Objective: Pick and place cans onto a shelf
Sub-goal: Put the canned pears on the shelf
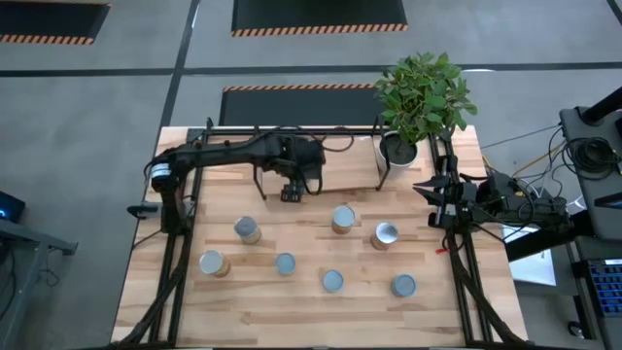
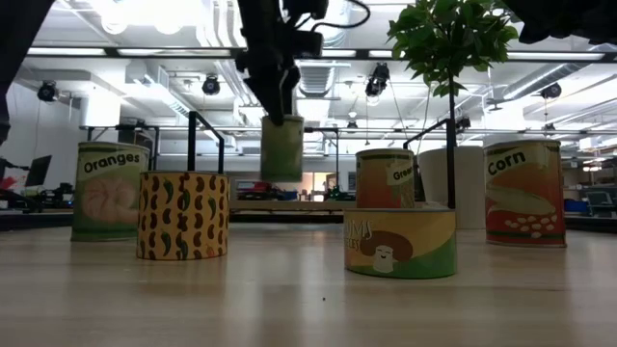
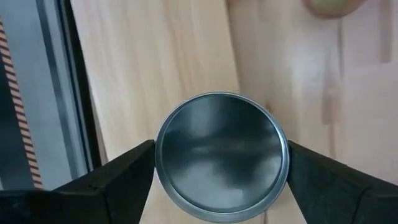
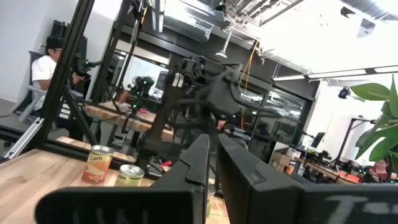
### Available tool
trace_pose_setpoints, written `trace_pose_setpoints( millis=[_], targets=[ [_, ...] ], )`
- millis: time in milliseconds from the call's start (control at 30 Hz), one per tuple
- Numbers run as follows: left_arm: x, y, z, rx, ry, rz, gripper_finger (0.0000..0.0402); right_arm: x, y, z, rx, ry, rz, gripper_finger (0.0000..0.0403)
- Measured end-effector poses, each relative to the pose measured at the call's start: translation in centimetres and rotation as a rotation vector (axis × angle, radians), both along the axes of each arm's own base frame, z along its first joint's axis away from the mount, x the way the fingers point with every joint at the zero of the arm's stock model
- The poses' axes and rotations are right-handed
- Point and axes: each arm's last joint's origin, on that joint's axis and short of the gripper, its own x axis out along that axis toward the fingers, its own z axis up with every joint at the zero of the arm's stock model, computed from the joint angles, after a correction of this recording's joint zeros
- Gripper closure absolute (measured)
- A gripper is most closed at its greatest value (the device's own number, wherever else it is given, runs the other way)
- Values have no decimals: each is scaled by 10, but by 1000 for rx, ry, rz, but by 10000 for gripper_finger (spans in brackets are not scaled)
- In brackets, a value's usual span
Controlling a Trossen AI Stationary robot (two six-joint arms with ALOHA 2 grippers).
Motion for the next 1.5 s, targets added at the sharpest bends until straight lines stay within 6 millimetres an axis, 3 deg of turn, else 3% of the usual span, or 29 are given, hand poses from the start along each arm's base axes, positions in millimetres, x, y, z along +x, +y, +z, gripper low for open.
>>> trace_pose_setpoints(
  millis=[200,433,700,1167,1500],
  targets=[
    [-3,21,-7,3,14,37,93,0,0,1,-6,-1,-2,380],
    [0,33,-16,7,29,44,93,-1,0,3,2,-2,1,380],
    [5,37,-27,3,56,41,92,-1,0,3,2,1,1,380],
    [5,37,-28,8,65,20,58,-1,0,3,2,0,1,380],
    [1,36,-19,18,53,2,55,-2,0,4,1,-1,1,380]
  ],
)
